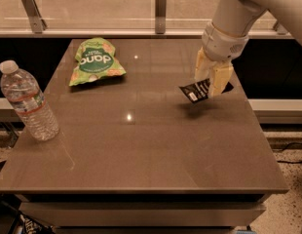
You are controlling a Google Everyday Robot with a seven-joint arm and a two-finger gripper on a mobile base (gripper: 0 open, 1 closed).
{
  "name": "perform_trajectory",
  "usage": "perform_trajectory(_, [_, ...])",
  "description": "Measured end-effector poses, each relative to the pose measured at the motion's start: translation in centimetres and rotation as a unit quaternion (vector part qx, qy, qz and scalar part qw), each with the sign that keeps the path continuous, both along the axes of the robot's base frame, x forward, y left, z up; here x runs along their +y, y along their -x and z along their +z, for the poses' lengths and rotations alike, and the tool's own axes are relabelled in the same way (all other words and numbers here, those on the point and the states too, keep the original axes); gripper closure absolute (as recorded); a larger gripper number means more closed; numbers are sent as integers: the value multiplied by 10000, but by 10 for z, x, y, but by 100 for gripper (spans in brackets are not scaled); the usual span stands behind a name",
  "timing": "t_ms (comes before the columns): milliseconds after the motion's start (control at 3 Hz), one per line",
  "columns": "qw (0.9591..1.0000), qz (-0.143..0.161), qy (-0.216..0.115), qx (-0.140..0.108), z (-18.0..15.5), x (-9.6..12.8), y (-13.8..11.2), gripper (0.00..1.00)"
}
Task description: Move rxbar chocolate near green rice chip bag
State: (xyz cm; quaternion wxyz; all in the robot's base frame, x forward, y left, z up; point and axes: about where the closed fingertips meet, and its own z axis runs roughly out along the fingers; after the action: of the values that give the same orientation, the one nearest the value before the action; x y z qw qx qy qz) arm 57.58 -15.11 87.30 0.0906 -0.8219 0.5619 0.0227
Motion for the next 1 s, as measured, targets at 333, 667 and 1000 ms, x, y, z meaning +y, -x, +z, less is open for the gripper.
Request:
perform_trajectory(333, [9997,-185,-121,-138,14,1,-12,100])
perform_trajectory(667, [9986,-297,-256,-342,25,4,-26,100])
perform_trajectory(1000, [9967,-285,-361,-664,32,7,-43,100])
